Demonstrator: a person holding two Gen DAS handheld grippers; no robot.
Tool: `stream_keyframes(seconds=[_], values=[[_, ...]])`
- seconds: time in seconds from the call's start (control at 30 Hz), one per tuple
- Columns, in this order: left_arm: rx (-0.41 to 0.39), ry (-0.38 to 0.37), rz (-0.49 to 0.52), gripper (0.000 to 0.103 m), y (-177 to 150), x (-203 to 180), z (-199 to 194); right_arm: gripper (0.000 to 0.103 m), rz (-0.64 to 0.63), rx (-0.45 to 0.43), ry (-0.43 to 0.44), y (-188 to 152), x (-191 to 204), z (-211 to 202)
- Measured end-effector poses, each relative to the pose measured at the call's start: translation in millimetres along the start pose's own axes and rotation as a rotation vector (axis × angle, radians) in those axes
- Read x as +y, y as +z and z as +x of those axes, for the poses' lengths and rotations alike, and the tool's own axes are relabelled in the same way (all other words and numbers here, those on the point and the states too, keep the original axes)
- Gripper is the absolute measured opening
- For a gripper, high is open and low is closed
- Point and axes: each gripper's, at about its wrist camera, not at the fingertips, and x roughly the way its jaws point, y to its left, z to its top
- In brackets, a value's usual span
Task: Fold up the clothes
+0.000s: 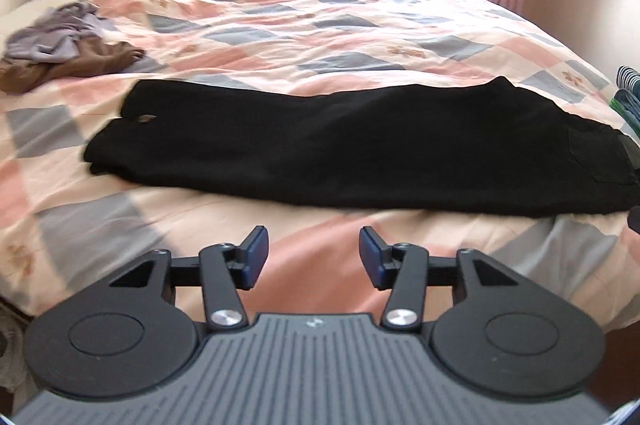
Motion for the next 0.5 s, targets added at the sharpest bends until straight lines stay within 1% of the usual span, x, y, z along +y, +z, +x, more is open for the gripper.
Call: stream_keyframes(seconds=[0.07, 0.23, 0.37, 0.5], values=[[-0.011, 0.015, -0.007, 0.053, -6.6, 4.4, -16.0, 0.097, -0.012, 0.008, 0.011, -3.9, 8.8, -6.2], [-0.044, 0.037, -0.005, 0.056, -20.9, 14.4, -49.0, 0.099, -0.022, -0.005, 0.027, -9.6, 21.5, -27.9], [-0.081, 0.034, 0.005, 0.060, -26.5, 21.6, -68.8, 0.100, -0.022, -0.030, 0.038, -15.1, 28.5, -47.6], [-0.119, 0.018, 0.011, 0.061, -31.0, 27.0, -86.7, 0.100, -0.025, -0.055, 0.034, -19.4, 33.2, -66.3]])
